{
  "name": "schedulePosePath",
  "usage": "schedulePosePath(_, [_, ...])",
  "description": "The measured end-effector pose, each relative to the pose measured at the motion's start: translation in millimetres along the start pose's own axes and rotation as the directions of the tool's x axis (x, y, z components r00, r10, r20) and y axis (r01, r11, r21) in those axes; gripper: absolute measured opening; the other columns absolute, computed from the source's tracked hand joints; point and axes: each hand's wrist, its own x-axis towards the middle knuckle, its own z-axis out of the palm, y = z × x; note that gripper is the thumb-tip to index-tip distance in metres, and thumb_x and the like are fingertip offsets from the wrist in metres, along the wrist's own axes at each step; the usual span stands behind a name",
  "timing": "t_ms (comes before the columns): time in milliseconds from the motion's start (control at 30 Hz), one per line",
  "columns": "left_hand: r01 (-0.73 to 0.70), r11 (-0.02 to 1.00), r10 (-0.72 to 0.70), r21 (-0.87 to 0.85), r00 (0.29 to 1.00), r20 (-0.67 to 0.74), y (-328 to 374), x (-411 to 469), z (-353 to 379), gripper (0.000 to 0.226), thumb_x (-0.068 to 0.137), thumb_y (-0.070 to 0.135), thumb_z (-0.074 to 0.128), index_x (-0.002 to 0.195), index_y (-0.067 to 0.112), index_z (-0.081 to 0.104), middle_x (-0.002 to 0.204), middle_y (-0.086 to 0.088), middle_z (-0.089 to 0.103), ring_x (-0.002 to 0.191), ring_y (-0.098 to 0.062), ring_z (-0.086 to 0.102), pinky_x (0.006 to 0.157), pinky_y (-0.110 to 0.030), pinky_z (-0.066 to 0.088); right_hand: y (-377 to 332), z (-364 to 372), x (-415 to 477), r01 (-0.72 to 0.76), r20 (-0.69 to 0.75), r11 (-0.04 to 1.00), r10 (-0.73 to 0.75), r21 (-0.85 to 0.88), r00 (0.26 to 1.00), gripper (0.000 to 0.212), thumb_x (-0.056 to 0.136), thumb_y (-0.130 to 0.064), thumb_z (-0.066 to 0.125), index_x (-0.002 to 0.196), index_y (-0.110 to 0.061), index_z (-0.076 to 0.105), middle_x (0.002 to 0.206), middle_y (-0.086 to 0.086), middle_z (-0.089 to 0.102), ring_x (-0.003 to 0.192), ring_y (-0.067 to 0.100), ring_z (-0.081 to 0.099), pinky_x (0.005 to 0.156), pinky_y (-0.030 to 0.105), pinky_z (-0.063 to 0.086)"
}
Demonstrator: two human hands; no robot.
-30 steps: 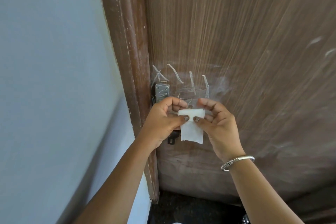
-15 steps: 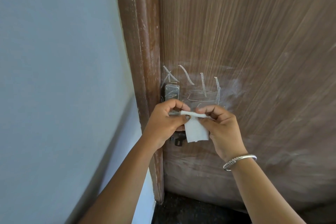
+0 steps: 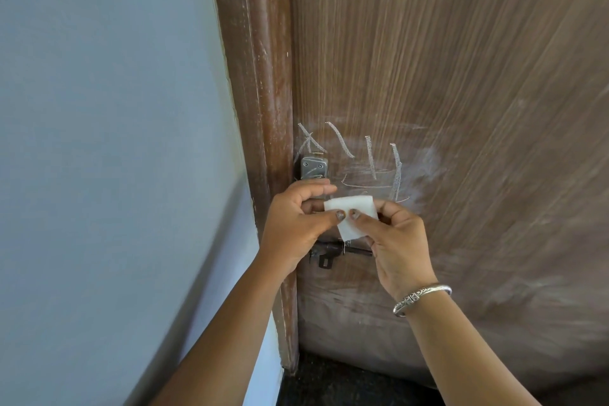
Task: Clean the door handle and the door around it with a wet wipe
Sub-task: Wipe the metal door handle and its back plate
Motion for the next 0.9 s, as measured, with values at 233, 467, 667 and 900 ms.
schedulePosePath(233, [0.110, 0.991, -0.100, -0.078, 0.988, 0.120, -0.2, -4.0, 1.4, 0.017, 0.080, 0.003, 0.068, 0.084, 0.020, 0.068, 0.090, -0.008, 0.067, 0.079, -0.019, 0.070, 0.063, -0.030, 0.058, -3.8, 1.1, -2.6, 0.042, 0.062, 0.999, -0.041, -0.008, 0.997, 0.030, 0.082, 0.007, 0.061, 0.095, -0.018, 0.068, 0.078, 0.005, 0.069, 0.070, 0.015, 0.066, 0.055, 0.021, 0.051])
schedulePosePath(467, [0.167, 0.969, -0.151, -0.181, 0.983, 0.102, -1.1, -3.0, -2.2, 0.007, 0.081, 0.008, 0.065, 0.083, 0.003, 0.068, 0.074, -0.002, 0.071, 0.076, -0.023, 0.070, 0.064, -0.028, 0.058, -7.2, 3.3, -3.9, 0.046, 0.115, 0.998, -0.049, 0.033, 0.992, 0.035, 0.079, 0.014, 0.057, 0.074, -0.018, 0.070, 0.083, 0.006, 0.070, 0.083, 0.025, 0.065, 0.072, 0.030, 0.055])
schedulePosePath(667, [-0.017, 0.998, 0.012, -0.064, 0.997, -0.072, -4.0, -2.1, -0.2, 0.030, 0.065, 0.006, 0.080, 0.090, 0.014, 0.065, 0.085, -0.003, 0.069, 0.078, -0.013, 0.065, 0.074, -0.036, 0.058, -7.1, 18.5, -0.5, 0.010, -0.008, 0.986, -0.009, 0.166, 1.000, 0.044, 0.073, 0.010, 0.068, 0.105, -0.019, 0.059, 0.072, 0.003, 0.069, 0.072, 0.019, 0.067, 0.067, 0.026, 0.057])
schedulePosePath(900, [-0.131, 0.967, 0.198, 0.218, 0.927, -0.320, -16.6, -3.3, -2.6, 0.024, 0.080, 0.005, 0.069, 0.089, 0.026, 0.061, 0.083, 0.009, 0.066, 0.079, -0.002, 0.064, 0.069, -0.011, 0.049, -13.7, 29.4, 26.0, 0.465, 0.046, 0.780, -0.493, -0.420, 0.869, 0.034, 0.084, 0.002, 0.060, 0.089, -0.031, 0.067, 0.087, -0.004, 0.068, 0.069, 0.001, 0.060, 0.062, 0.012, 0.048])
